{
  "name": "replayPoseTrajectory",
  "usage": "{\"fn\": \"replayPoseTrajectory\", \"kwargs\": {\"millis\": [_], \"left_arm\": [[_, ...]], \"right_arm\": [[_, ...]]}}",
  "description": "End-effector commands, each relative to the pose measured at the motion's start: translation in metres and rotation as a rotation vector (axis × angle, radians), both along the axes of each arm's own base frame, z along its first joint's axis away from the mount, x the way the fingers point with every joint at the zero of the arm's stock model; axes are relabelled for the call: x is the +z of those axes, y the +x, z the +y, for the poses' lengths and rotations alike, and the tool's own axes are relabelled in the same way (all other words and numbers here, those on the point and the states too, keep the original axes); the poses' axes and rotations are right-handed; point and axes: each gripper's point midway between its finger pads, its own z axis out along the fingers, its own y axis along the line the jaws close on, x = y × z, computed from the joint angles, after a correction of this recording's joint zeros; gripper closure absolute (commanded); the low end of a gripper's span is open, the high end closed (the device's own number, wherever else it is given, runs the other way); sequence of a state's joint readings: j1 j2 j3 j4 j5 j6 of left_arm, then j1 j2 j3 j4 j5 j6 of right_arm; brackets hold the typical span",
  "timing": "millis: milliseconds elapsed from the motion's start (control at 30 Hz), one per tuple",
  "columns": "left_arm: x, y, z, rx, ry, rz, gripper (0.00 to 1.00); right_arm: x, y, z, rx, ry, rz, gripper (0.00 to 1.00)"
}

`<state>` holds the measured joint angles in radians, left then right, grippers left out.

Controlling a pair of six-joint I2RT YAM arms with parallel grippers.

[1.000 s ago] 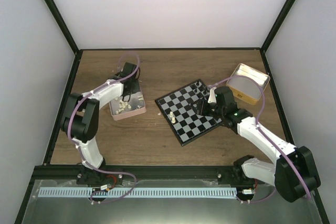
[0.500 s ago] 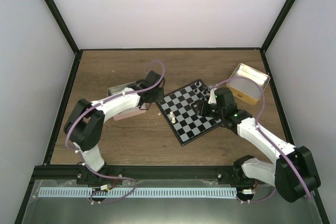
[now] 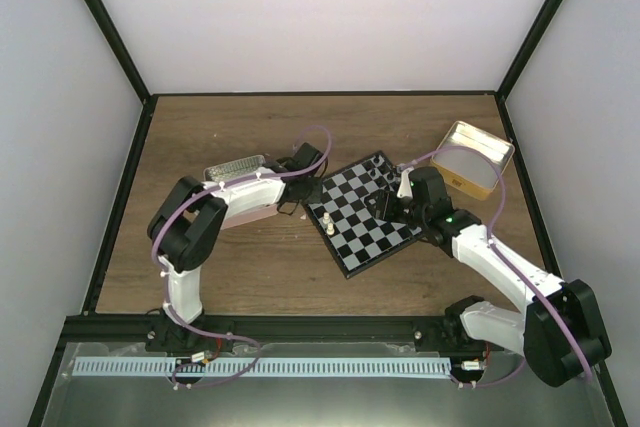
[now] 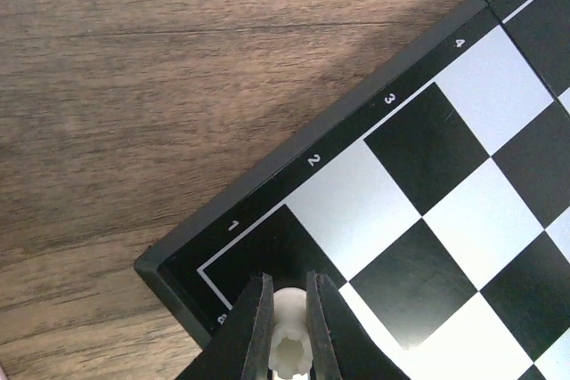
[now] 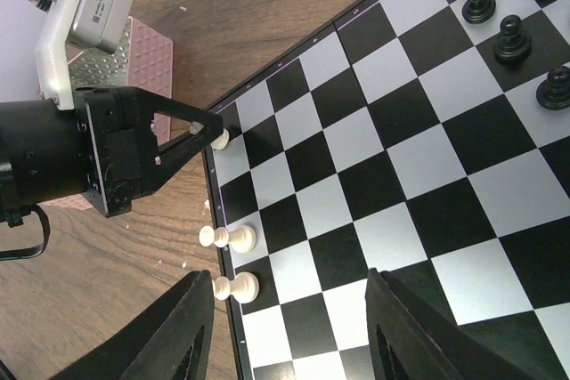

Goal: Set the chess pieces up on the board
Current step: Place the chess piece on the chessboard, then pick up the chess piece from the storage box.

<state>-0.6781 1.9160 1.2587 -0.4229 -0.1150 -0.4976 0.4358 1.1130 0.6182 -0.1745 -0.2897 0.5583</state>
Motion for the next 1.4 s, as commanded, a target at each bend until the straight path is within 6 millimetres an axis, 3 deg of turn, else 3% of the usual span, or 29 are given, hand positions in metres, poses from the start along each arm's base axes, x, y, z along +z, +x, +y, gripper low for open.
{"fn": "replayPoseTrajectory", "kwargs": {"millis": [0,267,567,767,867,967,1133,1367], "left_arm": [[-0.002,0.008,-0.007,-0.015,0.015,-0.024,0.91],[-0.014,0.007,0.007,-0.001,0.111,-0.017,0.91],[-0.008,0.005,0.0,-0.03,0.076,-0.004,0.82],[0.024,0.014,-0.006,-0.024,0.045,-0.056,0.61],[0.048,0.022,0.0,0.01,0.043,-0.123,0.56],[0.062,0.029,0.026,0.106,0.101,-0.197,0.56],[0.075,0.029,0.097,0.34,0.102,-0.249,0.57],[0.07,0.013,0.194,0.576,0.129,-0.249,0.57]], "right_arm": [[0.003,-0.001,0.0,-0.001,-0.004,-0.019,0.52],[0.001,-0.003,-0.002,-0.008,-0.012,-0.014,0.52],[-0.001,-0.003,-0.001,-0.005,-0.008,-0.008,0.52],[0.0,-0.004,-0.002,-0.006,-0.008,-0.012,0.52],[0.001,-0.004,-0.002,-0.008,-0.004,-0.014,0.52],[0.002,-0.005,-0.002,-0.007,-0.002,-0.017,0.52],[0.004,-0.005,-0.002,-0.007,-0.001,-0.021,0.52],[0.004,-0.005,-0.001,-0.004,0.007,-0.019,0.52]]}}
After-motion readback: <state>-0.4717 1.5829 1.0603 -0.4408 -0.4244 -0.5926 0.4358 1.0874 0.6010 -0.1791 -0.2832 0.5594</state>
